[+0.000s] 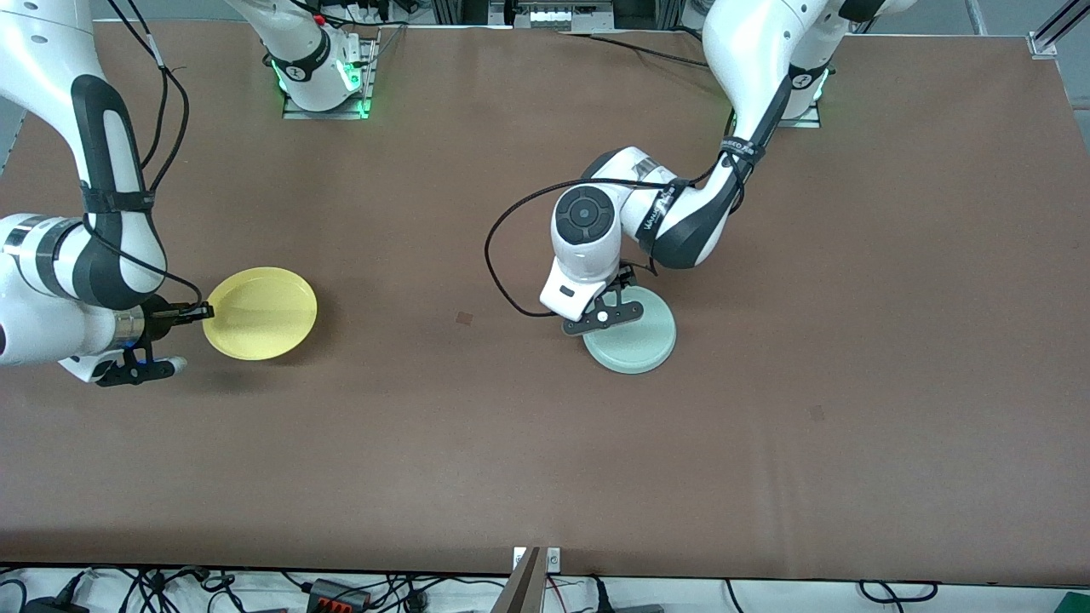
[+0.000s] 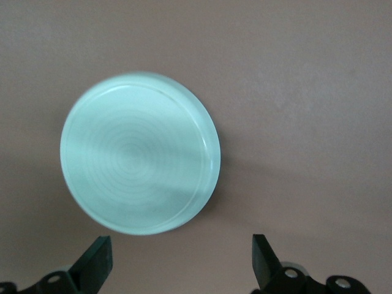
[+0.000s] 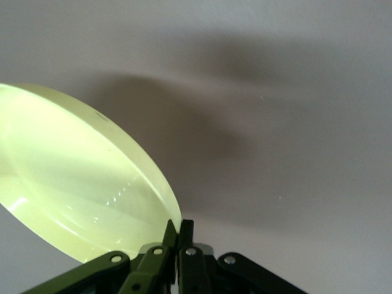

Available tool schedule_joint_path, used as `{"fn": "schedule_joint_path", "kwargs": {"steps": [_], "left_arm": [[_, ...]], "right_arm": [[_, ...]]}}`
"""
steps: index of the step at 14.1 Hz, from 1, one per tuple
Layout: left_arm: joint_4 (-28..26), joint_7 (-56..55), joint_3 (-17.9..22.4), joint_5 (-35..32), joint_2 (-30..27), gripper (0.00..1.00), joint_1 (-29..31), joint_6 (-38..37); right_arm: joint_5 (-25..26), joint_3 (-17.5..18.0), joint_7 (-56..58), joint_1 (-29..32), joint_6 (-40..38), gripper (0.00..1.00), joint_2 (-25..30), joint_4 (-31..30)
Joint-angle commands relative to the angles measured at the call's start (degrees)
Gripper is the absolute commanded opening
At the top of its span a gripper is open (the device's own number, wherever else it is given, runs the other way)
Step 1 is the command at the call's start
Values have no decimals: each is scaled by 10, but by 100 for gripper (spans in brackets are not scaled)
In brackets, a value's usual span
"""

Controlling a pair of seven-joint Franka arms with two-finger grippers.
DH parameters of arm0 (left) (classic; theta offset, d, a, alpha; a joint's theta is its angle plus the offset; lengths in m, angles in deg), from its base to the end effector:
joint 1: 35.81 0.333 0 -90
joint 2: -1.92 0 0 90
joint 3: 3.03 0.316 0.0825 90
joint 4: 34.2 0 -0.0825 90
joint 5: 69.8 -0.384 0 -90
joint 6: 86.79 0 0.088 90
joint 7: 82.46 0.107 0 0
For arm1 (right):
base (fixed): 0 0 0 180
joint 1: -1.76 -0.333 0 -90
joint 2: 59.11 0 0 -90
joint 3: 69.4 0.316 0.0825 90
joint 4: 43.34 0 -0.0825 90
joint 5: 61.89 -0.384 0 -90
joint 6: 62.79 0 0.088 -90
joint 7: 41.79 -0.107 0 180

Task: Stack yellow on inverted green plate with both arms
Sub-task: 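Flip the green plate upside down with the left gripper, lower it mid-table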

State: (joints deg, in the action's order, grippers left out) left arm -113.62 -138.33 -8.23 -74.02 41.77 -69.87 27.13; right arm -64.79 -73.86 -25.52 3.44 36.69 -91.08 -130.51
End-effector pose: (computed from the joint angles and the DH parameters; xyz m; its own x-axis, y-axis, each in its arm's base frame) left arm 0.5675 -0.4414 0.2936 0.9609 0.2733 -0.0455 0.2693 -0.9599 -0.0782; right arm 0.6572 -0.0591 0.3129 0.9317 0.1709 -0.3204 0.1472 -0.9844 -0.0967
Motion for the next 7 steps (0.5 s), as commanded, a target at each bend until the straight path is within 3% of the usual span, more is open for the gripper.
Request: {"fn": "schedule_joint_path", "kwargs": {"steps": [1, 3, 7], "left_arm": [[-6, 55, 4, 3, -38, 100, 34, -46], [-6, 135, 12, -12, -68, 100, 68, -90], [-6, 278, 11, -53, -106, 100, 151, -141]], "right_arm": [[-4, 1, 1, -34, -11, 0, 39, -5], [-20, 3, -2, -46, -41, 0, 40, -5], [-124, 9, -4, -53, -47, 0, 31, -5]]}}
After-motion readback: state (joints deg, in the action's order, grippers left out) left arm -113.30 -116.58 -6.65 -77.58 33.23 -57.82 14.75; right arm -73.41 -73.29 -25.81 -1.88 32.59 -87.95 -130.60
